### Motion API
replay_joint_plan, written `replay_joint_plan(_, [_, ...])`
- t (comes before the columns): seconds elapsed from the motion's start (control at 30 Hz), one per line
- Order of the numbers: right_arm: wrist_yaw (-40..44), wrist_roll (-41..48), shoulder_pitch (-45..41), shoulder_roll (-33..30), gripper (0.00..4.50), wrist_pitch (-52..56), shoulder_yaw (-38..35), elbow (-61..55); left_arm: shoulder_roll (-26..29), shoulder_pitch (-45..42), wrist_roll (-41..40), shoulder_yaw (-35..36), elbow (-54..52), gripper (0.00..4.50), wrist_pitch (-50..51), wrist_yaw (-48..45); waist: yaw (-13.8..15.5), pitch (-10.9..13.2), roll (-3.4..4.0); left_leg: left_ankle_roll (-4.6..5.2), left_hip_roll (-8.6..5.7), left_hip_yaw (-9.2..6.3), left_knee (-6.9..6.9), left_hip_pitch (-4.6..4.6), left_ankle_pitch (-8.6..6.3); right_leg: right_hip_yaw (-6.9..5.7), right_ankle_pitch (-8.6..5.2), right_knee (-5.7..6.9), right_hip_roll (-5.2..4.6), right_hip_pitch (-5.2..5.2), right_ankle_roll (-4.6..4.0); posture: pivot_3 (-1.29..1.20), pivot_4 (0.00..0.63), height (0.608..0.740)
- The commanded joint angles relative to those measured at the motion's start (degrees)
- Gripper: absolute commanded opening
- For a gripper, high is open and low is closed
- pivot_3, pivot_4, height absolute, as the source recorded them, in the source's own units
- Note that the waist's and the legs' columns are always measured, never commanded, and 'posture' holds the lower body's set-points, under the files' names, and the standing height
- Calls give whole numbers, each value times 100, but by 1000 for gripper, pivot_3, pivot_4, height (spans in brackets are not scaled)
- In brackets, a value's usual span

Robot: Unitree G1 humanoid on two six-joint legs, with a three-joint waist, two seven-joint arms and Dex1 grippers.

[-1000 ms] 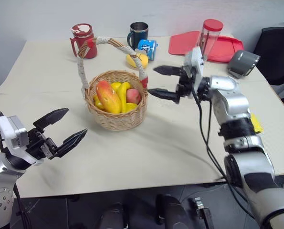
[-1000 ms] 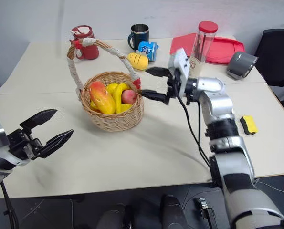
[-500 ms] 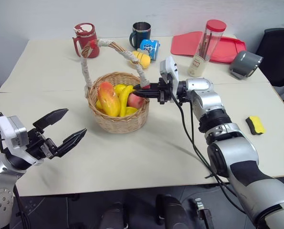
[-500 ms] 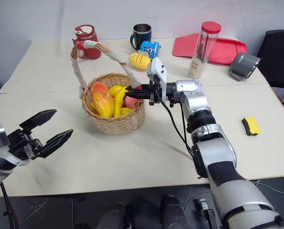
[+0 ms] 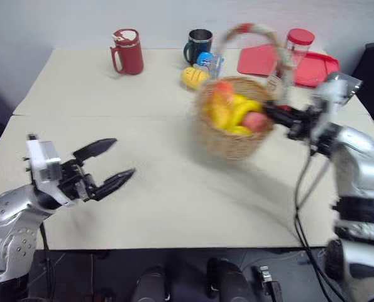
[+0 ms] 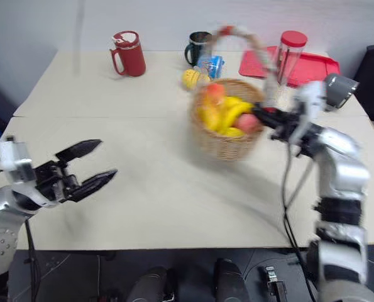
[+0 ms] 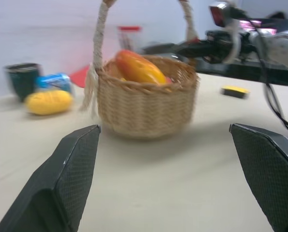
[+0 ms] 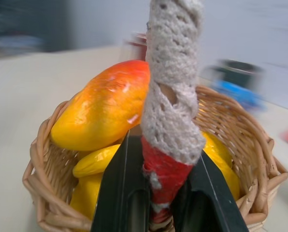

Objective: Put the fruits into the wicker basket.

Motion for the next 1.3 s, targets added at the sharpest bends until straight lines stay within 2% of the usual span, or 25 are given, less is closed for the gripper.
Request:
replay_joint_plan(0.03, [-589,104,232,-97,186,-448,-598,-180,-30,-363,10,-372,139,4500,-10,-271,-25,1,1,2,0,5,0,3,3,5,2,2,3,0,3,0,150,740])
replay_joint_plan(0.17, [-882,-76,562,-185,186,-908,-764,369,2,-692,117,-644,448,4500,-15,-541,-159,0,2,-6,-2,17,0,18,9,17,4,15,18,0,-1,0,150,740])
replay_joint_plan(0.3, [-724,145,542,-255,186,-889,-730,803,64,-789,195,-665,672,4500,-56,-724,-158,0,2,-9,5,22,-5,28,10,22,2,17,23,3,-4,0,150,740])
replay_joint_plan(0.37, [-619,143,495,-348,903,-961,-669,1004,104,-801,221,-630,771,4500,-69,-803,-140,0,2,-7,9,20,-3,29,11,22,2,16,19,8,-4,0,150,740])
replay_joint_plan(0.47, [-412,102,509,-553,1743,-1074,-582,1130,152,-753,283,-556,900,4500,-114,-882,-128,0,2,1,7,16,-1,31,12,22,3,14,11,14,-2,0,150,740])
replay_joint_plan(0.7, [245,48,1117,-1404,4186,-1557,-747,953,195,169,820,-39,1452,4500,-837,-1043,-130,4,8,5,6,16,-7,29,11,18,3,5,8,13,-1,0,150,740])
replay_joint_plan(0.83, [936,212,2079,-1650,4186,-1724,-894,679,201,887,1305,178,1682,4500,-1289,-907,-120,3,6,8,7,15,-6,37,8,17,3,-16,6,22,-1,0,150,740])
replay_joint_plan(0.9, [1632,489,2758,-1539,4186,-1766,-790,238,177,1190,1537,292,1742,4500,-1469,-742,-109,4,5,13,5,15,-6,43,5,18,3,-17,-1,27,-1,0,150,740])
replay_joint_plan(0.93, [1943,572,3086,-1453,4351,-1866,-674,6,151,1317,1625,334,1744,4500,-1547,-666,-108,4,5,16,5,14,-7,46,3,18,3,-20,-2,31,-1,0,150,740])
replay_joint_plan(1.0, [2407,476,3548,-1238,4351,-2339,-253,-314,33,1561,1840,362,1694,4500,-1800,-486,-110,4,5,16,8,12,-10,69,-4,17,3,-21,-2,52,-1,0,150,740])
replay_joint_plan(1.07, [2534,306,3577,-826,4351,-2870,271,-463,-180,1791,2101,346,1532,4500,-2090,-190,-140,0,0,17,27,4,-16,109,-34,7,3,-45,4,97,-2,0,150,740])
replay_joint_plan(1.17, [2519,74,3215,-261,4351,-3459,891,-386,-362,2039,2522,267,1205,4500,-2278,244,-169,0,0,10,49,9,-9,116,-50,13,8,-56,-4,104,-11,0,150,740])
replay_joint_plan(1.3, [2500,-326,2401,247,4351,-4156,1530,462,-548,2270,2703,279,938,4500,-2513,553,-154,-1,5,-9,52,13,-9,115,-42,13,7,-51,-2,94,-15,0,150,740])
